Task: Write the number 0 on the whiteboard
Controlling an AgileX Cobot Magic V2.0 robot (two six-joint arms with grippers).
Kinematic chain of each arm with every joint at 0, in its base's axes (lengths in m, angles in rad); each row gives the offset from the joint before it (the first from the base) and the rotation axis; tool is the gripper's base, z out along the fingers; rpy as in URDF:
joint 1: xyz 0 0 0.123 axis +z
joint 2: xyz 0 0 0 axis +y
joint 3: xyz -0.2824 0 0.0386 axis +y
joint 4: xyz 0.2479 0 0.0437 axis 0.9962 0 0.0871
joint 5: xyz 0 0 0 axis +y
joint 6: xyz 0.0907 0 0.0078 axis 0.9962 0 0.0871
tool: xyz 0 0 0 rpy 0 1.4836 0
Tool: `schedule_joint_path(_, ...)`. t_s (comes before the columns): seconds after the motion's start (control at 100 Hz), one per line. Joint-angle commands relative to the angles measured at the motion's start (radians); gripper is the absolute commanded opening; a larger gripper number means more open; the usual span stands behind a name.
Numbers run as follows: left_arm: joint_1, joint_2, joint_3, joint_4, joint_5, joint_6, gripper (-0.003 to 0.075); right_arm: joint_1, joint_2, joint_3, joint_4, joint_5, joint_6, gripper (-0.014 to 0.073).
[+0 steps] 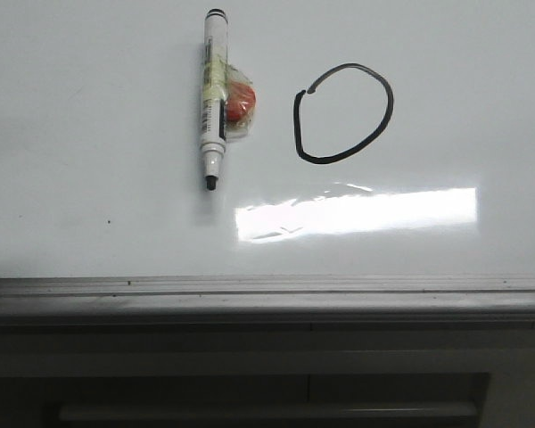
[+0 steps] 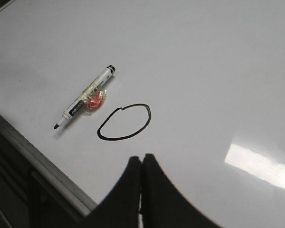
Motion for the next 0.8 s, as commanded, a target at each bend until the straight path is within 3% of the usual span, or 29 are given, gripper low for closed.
schedule_joint_path(0.0, -0.001, -0.003, -0.026, -0.049, -0.053, -0.001, -0.002, -0.005, -0.017, -0.017, -0.034, -0.059, 0.008, -0.0067)
schedule_joint_path(0.69, -0.001, -0.001, -0.006, -0.047, -0.065, -0.001, -0.002, -0.005, -0.017, -0.017, -0.034, -0.056, 0.008, -0.0069)
schedule_joint_path(0.79, -0.001, -0.04, 0.032, 0.037, -0.076, -0.001, -0.002, -0.005, -0.017, -0.017, -0.034, -0.055, 0.008, -0.0069)
